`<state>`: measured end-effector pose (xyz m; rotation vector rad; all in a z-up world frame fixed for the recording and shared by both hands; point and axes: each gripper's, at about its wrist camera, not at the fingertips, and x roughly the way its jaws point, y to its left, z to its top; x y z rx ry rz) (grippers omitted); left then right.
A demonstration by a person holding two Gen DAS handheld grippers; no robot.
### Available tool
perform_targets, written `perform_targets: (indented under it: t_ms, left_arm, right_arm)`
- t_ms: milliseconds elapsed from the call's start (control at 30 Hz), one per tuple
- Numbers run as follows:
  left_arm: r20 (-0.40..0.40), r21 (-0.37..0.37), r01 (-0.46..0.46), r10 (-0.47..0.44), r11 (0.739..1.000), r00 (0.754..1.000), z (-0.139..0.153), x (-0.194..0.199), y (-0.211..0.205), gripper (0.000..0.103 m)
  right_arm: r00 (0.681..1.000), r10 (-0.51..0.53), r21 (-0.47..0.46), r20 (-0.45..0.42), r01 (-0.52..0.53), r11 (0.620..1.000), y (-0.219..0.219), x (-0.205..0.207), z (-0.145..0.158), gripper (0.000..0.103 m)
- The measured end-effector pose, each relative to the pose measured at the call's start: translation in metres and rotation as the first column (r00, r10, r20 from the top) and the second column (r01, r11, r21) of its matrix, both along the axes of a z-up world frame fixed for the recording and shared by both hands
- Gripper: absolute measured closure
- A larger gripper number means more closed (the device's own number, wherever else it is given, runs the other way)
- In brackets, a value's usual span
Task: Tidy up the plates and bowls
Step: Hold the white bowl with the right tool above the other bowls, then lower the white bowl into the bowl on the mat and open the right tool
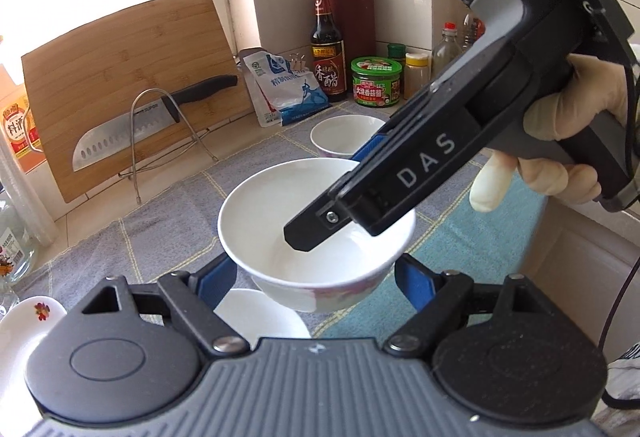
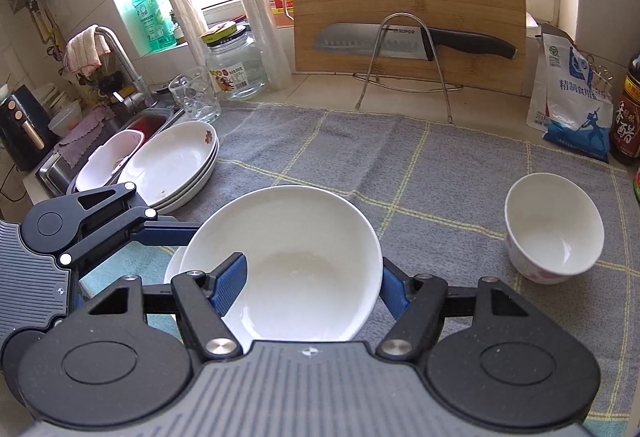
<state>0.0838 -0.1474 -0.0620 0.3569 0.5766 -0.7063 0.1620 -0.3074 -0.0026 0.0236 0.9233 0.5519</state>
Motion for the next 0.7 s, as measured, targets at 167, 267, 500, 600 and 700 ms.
perform_targets:
  t_ms: [167, 267, 500, 600, 700]
  left_arm:
    - [-0.005, 0.002, -0.035, 0.035, 0.999, 0.999, 0.001, -0.004, 0.020, 0.017]
    - [-0.009, -0.001, -0.058, 0.058, 0.998, 0.998, 0.000, -0.006, 0.033, 0.017]
    - [-0.024, 0.000, -0.117, 0.117, 0.993, 0.993, -0.005, -0.004, 0.055, 0.017]
    - [-0.035, 0.007, -0.129, 0.129, 0.992, 0.991, -0.010, -0.002, 0.062, 0.017]
    - [-0.050, 0.014, -0.134, 0.134, 0.991, 0.990, -0.016, 0.002, 0.066, 0.017]
  right_arm:
    - [0.999, 0.040, -0.004, 0.003, -0.040, 0.999, 0.025, 0.002, 0.001, 0.028]
    - [0.998, 0.066, -0.008, -0.001, -0.066, 0.998, 0.037, 0.005, 0.000, 0.028]
    - [0.993, 0.118, -0.007, -0.014, -0.118, 0.993, 0.066, 0.011, -0.009, 0.028]
    - [0.991, 0.130, -0.006, -0.023, -0.131, 0.991, 0.073, 0.013, -0.013, 0.028]
    - [0.991, 0.133, -0.011, -0.033, -0.134, 0.991, 0.079, 0.014, -0.018, 0.028]
